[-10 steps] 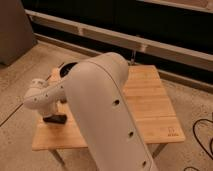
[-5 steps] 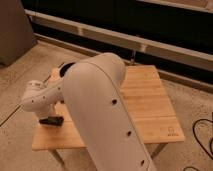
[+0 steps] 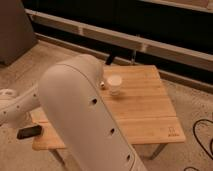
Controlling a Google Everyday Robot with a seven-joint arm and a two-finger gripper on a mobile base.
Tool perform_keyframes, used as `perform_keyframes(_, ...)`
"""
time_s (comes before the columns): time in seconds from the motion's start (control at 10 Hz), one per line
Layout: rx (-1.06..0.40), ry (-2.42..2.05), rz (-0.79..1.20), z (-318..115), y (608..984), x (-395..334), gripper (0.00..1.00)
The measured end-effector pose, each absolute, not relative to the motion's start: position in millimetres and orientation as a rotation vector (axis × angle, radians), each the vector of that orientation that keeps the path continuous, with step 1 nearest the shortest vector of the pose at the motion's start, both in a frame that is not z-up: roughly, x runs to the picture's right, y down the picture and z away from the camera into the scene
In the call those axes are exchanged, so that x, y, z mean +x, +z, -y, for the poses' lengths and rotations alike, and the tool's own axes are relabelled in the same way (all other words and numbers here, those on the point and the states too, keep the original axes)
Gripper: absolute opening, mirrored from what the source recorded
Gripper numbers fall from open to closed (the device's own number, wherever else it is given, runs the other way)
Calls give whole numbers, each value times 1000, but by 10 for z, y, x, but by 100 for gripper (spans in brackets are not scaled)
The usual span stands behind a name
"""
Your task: Push the eraser across the table
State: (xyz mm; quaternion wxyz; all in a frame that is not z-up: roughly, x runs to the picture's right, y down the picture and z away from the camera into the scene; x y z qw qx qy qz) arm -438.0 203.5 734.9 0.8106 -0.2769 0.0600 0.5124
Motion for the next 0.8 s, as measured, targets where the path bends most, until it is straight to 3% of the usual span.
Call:
perform_keyframes(0.5, -661, 748, -1, -2562, 6594, -5231, 65)
perform_keyframes(0.8, -668, 732, 7, -2583, 6545, -5266, 65)
